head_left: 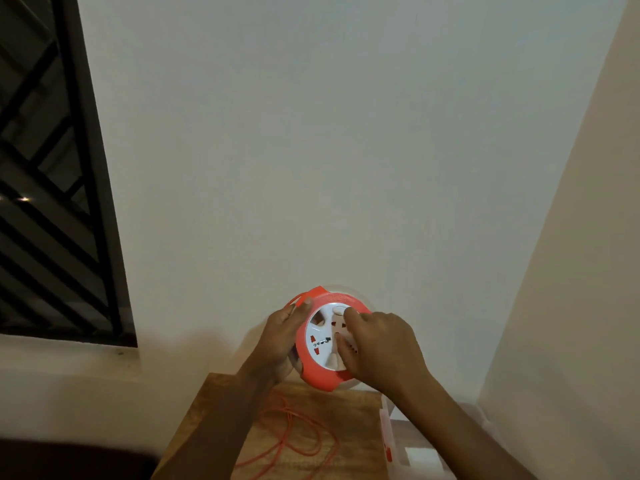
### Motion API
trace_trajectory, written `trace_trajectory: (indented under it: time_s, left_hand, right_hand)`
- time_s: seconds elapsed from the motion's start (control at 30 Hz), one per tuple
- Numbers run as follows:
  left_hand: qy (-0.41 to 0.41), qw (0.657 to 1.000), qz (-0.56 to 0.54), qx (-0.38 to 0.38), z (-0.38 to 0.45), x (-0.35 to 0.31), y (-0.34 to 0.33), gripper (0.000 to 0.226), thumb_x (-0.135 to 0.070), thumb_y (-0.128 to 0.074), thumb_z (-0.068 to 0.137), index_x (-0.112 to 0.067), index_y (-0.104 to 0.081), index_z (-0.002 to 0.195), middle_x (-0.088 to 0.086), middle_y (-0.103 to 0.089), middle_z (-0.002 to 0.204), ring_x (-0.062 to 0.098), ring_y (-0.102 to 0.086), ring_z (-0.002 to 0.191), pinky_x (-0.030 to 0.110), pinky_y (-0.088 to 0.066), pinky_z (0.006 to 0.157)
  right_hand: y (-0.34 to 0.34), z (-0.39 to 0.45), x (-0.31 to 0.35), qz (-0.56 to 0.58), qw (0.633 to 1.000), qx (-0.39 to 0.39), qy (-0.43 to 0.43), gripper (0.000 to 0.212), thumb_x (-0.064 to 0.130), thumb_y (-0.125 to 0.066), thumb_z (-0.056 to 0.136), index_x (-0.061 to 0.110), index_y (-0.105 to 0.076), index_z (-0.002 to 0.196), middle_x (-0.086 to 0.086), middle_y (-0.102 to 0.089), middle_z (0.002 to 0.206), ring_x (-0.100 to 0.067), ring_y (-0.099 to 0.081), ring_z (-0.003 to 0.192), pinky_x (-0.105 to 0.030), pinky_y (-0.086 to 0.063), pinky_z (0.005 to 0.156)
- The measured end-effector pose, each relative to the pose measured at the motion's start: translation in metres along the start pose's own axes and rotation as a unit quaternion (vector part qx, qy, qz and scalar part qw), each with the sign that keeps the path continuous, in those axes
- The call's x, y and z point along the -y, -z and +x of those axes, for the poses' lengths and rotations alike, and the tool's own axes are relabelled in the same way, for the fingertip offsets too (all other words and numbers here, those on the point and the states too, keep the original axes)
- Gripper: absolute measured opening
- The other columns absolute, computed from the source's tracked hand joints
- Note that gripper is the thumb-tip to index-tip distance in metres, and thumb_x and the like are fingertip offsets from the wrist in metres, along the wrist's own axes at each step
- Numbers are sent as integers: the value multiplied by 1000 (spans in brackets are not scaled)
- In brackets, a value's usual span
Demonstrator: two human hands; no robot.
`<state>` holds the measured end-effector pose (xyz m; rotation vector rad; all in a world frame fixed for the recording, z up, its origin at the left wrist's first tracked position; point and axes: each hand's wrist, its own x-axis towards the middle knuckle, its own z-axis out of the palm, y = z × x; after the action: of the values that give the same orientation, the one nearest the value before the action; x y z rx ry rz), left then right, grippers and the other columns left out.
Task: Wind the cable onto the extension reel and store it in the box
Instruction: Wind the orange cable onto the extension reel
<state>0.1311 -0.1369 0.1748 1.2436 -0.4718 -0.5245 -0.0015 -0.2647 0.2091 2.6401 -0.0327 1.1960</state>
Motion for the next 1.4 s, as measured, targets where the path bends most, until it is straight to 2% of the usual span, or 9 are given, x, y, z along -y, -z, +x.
trace_trajectory:
  time_s: [0.2, 0.6, 0.77, 0.87, 0.97, 1.07, 1.2, 1.3, 1.4]
  left_hand:
    - [2, 999, 11, 46, -5, -9, 4, 40, -41, -61, 88, -13, -71, 113, 13, -79, 103, 31, -77, 86, 41, -64, 75]
    - [15, 999, 17, 27, -3, -11, -7, 31, -37, -58, 98, -16, -70, 117, 11, -78, 110, 34, -74, 99, 41, -64, 76]
    - [-8, 1000, -16, -16, -3, -4, -23, 32, -40, -65, 94, -20, -69, 118, 6, -79, 106, 28, -78, 92, 40, -65, 73]
    - [-45, 997, 7, -70, -4, 6, -32, 25, -44, -66, 92, -28, -69, 111, -3, -79, 99, 21, -79, 80, 33, -65, 65]
    - [-66, 992, 38, -96, -3, 15, -39, 25, -44, -64, 92, -29, -67, 112, -6, -77, 100, 20, -77, 86, 29, -64, 66]
    - [-54, 994, 53, -82, -2, 13, -38, 27, -46, -64, 92, -28, -68, 112, -5, -78, 100, 23, -77, 87, 32, -65, 70]
    - [-31, 997, 42, -57, 1, 9, -24, 25, -43, -63, 94, -26, -70, 111, -3, -81, 97, 25, -79, 85, 35, -65, 70]
    - [-7, 999, 43, -28, 6, 5, -17, 42, -49, -62, 90, -21, -67, 122, 5, -78, 112, 30, -77, 94, 47, -64, 84]
    - [-7, 999, 46, -6, 6, -1, -15, 28, -39, -58, 98, -21, -68, 116, 6, -79, 107, 28, -78, 89, 36, -65, 71]
  right_hand:
    - [3, -1, 1, 76, 974, 148, 153, 51, 23, -78, 70, 23, -60, 117, 3, -61, 130, -25, -59, 108, -41, -54, 85]
    - [-14, -4, -1, -49, 974, 45, 218, 59, 42, -77, 69, 17, -47, 113, -8, -69, 108, -28, -65, 89, -39, -55, 75]
    - [-13, 14, -1, 17, 1000, 24, -3, 57, 52, -71, 72, 16, -45, 108, -3, -70, 83, -23, -66, 64, -31, -50, 56]
    - [-13, 21, -7, 94, 959, 101, -247, 59, 62, -54, 84, 18, -39, 121, 4, -68, 97, -18, -68, 73, -23, -50, 60]
    - [-24, 13, -5, 97, 935, 132, -314, 53, 59, -39, 93, 17, -38, 125, 1, -68, 103, -16, -67, 80, -24, -51, 63]
    - [-28, 3, -3, 77, 951, 165, -251, 47, 52, -31, 98, 19, -45, 129, 1, -69, 110, -17, -68, 90, -26, -52, 76]
    - [-16, -1, -14, 93, 991, 80, -47, 35, 40, -61, 83, 18, -58, 111, -1, -72, 100, -19, -69, 79, -25, -54, 65]
    - [-11, -3, -15, 77, 985, 129, 85, 46, 33, -70, 76, 22, -53, 118, -1, -65, 119, -23, -63, 100, -36, -58, 78]
    - [-6, 0, -16, 60, 978, 170, 108, 55, 35, -74, 74, 23, -53, 124, -3, -62, 127, -27, -61, 108, -41, -56, 84]
